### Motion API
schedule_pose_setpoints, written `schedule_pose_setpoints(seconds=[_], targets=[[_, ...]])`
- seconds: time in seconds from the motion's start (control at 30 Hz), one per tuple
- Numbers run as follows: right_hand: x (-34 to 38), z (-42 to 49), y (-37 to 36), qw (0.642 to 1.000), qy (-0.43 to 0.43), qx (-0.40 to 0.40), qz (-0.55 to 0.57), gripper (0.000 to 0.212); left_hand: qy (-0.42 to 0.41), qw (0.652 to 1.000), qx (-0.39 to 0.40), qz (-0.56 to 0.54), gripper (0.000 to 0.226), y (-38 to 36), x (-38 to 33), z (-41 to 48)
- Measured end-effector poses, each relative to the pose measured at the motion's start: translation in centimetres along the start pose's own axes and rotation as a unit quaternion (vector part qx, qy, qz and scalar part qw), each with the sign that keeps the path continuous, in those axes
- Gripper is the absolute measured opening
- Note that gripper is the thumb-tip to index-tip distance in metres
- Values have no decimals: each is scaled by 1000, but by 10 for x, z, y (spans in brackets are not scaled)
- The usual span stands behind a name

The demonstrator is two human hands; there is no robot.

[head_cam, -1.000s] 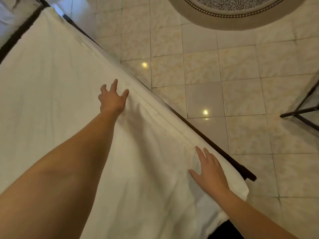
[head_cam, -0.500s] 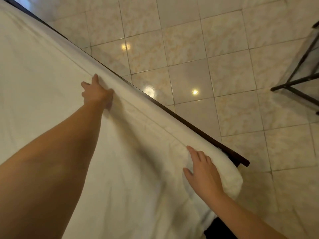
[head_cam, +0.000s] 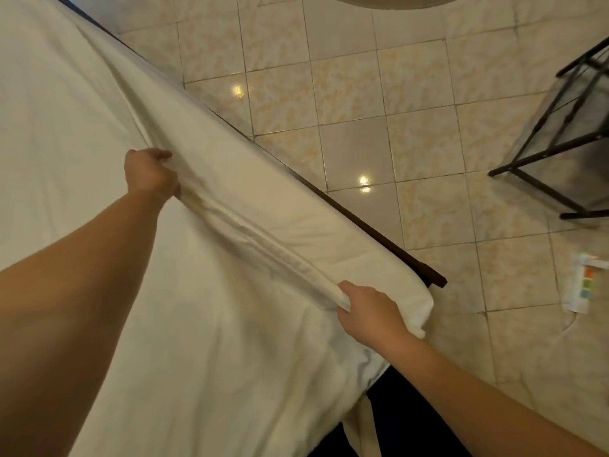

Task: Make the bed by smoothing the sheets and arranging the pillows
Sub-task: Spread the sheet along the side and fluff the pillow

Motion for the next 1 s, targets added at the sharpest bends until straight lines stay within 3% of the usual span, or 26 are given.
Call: schedule_pose_setpoints(seconds=[0.27,0.43,0.53,0.77,1.0], targets=[[54,-78,-16,999,23,-23,-29,29,-53,997,-40,-49,59,114,45,-82],[95,-141,-51,998,30,-43,-32,30,-97,992,-66,-55,36,187,100,-143],[122,-182,-87,998,40,-41,-21,31,-116,988,-83,-59,43,227,144,-184],[180,-272,-174,995,82,-50,-27,33,-27,991,-102,-84,39,314,271,-239],[219,-345,-265,991,122,-51,-25,31,-9,985,-117,-128,34,372,382,-290]])
Point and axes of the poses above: each hand's wrist, its own z-axis towards the middle knuckle, its own y-axis out of the back of the hand, x = y × z, the point moved 3 cm from there along z, towards the middle knuckle, and after that the axes turned 10 degrees about -z, right-handed, at the moved point
